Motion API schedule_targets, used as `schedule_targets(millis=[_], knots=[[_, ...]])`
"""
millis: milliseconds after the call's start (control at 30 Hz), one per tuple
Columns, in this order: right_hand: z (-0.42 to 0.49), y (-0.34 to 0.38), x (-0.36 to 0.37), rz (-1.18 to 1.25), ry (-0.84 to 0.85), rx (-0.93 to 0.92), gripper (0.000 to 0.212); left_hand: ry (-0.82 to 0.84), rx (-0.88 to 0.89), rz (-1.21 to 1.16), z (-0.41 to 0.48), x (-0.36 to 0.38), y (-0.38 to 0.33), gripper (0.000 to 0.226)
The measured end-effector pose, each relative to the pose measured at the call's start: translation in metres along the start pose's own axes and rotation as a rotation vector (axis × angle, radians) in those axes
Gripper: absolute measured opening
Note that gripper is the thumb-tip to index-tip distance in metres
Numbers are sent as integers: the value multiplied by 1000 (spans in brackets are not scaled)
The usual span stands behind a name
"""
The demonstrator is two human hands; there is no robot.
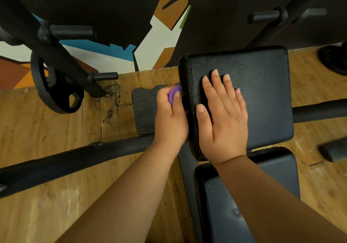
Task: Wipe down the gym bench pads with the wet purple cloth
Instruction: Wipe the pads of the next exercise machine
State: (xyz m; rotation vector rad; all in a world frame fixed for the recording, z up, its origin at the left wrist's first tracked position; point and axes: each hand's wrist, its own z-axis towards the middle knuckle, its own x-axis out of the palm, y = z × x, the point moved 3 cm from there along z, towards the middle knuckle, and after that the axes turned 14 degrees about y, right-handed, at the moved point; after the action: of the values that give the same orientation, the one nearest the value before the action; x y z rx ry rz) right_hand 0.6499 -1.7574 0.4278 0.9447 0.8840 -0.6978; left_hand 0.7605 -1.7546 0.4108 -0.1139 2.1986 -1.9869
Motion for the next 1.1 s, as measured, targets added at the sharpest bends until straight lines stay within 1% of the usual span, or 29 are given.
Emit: schedule_targets(millis=[67,167,233,333,400,433,500,633,800,900,1000,1100], knots=[[0,0,0,-2,-5,0,54,7,-41,-54,15,-1,0,14],[0,1,0,-5,-10,-1,54,-16,20,-27,0,3,5,14],[0,1,0,-8,-7,3,54,-5,28,-29,-19,5,7,15],[0,1,1,-7,-5,8,54,30,-73,-49,-6,3,16,18],[-1,1,1,-4,-6,7,53,62,-149,-137,14,2,17,23],[-1,1,1,-5,-8,6,53,59,-159,-194,20,3,18,25],[-1,1,2,-4,-12,7,53,23,-121,-220,14,5,17,25],[-1,1,2,0,-18,3,53,-43,9,-114,-17,8,16,19],[-1,1,2,-1,-12,6,54,-40,-35,-113,-2,7,15,20],[-2,2,1,11,-7,8,54,-46,72,-3,-24,10,15,15],[-2,1,0,16,-7,1,53,-100,221,120,-38,12,16,20],[-3,-1,0,42,-6,-12,50,-164,259,159,-24,10,12,15]])
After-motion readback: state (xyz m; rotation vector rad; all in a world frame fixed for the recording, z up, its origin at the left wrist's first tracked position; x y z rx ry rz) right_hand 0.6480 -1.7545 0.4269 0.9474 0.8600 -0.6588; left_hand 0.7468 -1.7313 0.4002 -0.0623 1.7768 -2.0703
